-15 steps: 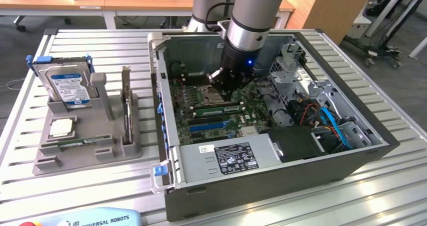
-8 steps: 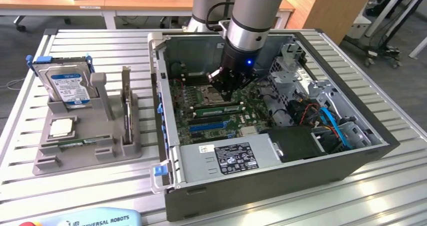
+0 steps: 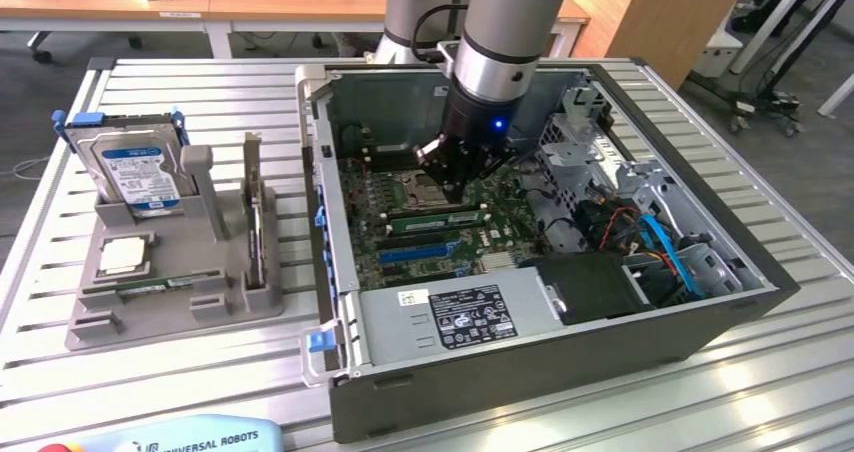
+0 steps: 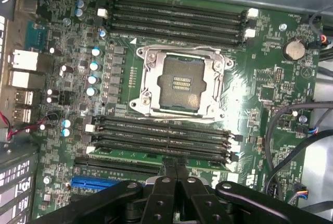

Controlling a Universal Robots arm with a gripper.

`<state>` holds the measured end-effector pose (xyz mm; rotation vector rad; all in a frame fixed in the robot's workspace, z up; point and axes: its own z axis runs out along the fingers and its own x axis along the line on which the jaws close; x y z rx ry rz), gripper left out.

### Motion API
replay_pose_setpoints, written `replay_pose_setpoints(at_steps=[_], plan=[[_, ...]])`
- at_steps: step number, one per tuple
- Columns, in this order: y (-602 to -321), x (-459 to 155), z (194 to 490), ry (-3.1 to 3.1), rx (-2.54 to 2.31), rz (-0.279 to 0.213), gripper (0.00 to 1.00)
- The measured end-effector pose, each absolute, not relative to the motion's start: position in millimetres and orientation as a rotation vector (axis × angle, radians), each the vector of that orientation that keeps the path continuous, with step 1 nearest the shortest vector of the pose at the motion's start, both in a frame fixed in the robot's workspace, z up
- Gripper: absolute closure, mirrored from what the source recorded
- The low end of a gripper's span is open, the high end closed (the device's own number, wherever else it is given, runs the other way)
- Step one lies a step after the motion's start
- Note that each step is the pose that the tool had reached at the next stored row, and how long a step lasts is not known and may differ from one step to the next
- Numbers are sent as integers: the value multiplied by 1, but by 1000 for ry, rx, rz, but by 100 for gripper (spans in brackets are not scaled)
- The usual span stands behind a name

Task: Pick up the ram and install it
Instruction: 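Press down the ram until it locks into place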

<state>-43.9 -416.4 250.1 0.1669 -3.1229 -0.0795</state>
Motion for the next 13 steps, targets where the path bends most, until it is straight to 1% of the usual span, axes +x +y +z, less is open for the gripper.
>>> replay_pose_setpoints(at_steps=[4,13], plan=[[-416,-44,250,-3122,167,-33,90],[-416,-44,250,-3126,69,-29,90]])
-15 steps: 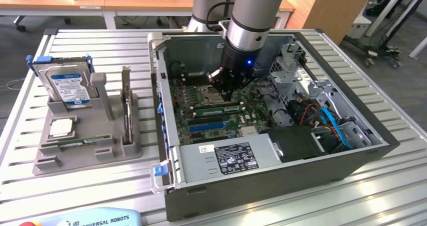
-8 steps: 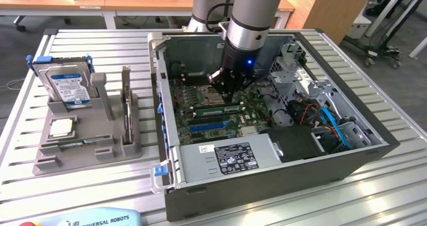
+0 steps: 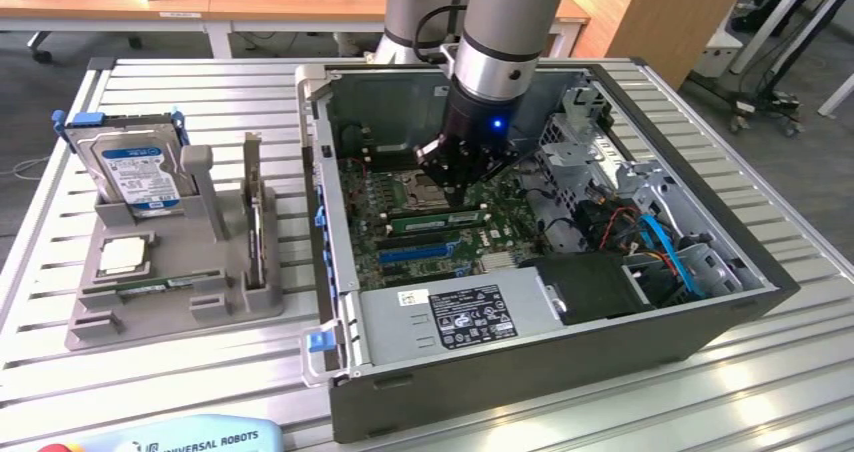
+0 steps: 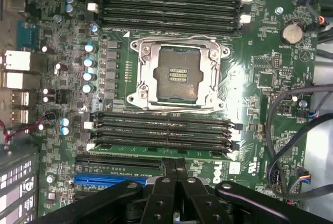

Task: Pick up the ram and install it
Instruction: 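Press down the ram until it locks into place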

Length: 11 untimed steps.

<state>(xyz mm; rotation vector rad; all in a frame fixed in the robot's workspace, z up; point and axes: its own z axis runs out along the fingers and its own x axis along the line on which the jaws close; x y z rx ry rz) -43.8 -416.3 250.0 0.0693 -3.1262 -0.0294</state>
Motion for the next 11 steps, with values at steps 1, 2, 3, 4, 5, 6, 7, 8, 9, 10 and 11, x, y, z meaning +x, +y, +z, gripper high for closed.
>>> replay_pose_setpoints(at_steps=[1,2,3,4,5,6,7,8,9,10,11], plan=[[-416,-44,250,-3126,69,-29,90],[-416,-44,250,-3126,68,-29,90],[-416,-44,250,-3126,68,-29,90],[-416,-44,250,-3126,67,-29,90],[-415,-44,250,-3127,66,-29,90],[-415,-44,250,-3127,66,-29,90],[-415,-45,250,-3127,65,-29,90],[-415,-45,250,-3127,65,-29,90],[-415,-45,250,-3127,65,-29,90],[-414,-45,250,-3127,65,-29,90],[-414,-45,250,-3127,65,-29,90]])
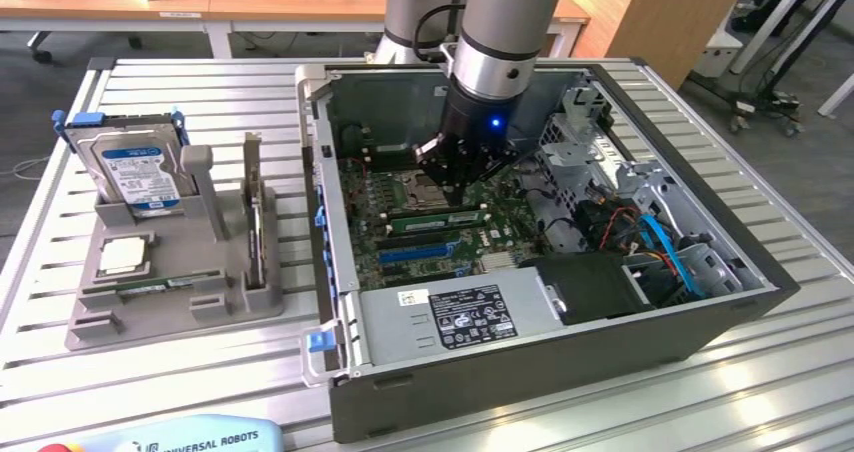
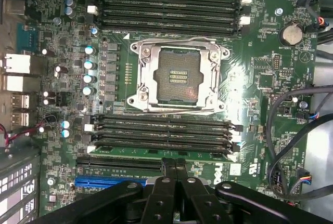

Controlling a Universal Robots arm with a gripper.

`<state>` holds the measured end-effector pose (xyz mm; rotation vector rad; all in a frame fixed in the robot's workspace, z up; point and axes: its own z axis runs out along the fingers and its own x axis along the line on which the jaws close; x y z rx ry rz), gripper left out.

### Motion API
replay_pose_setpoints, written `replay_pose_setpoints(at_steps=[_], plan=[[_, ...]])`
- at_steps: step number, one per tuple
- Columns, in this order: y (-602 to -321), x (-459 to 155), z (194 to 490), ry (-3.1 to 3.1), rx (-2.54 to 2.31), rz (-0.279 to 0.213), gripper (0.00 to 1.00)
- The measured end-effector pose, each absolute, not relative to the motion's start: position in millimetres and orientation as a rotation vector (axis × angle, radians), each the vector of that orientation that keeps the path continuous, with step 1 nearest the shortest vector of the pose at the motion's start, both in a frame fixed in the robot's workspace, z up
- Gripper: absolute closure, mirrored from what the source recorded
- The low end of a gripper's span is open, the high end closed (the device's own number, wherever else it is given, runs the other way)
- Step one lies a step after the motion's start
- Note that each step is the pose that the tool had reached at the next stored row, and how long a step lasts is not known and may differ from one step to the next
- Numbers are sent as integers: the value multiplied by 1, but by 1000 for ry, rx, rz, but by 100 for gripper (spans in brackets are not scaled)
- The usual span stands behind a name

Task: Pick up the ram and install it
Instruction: 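Press down the ram until it locks into place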

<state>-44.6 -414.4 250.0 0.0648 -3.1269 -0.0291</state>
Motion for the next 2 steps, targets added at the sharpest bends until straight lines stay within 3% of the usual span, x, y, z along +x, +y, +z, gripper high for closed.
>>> replay_pose_setpoints(at_steps=[2], plan=[[-414,-45,250,-3127,65,-29,90]])
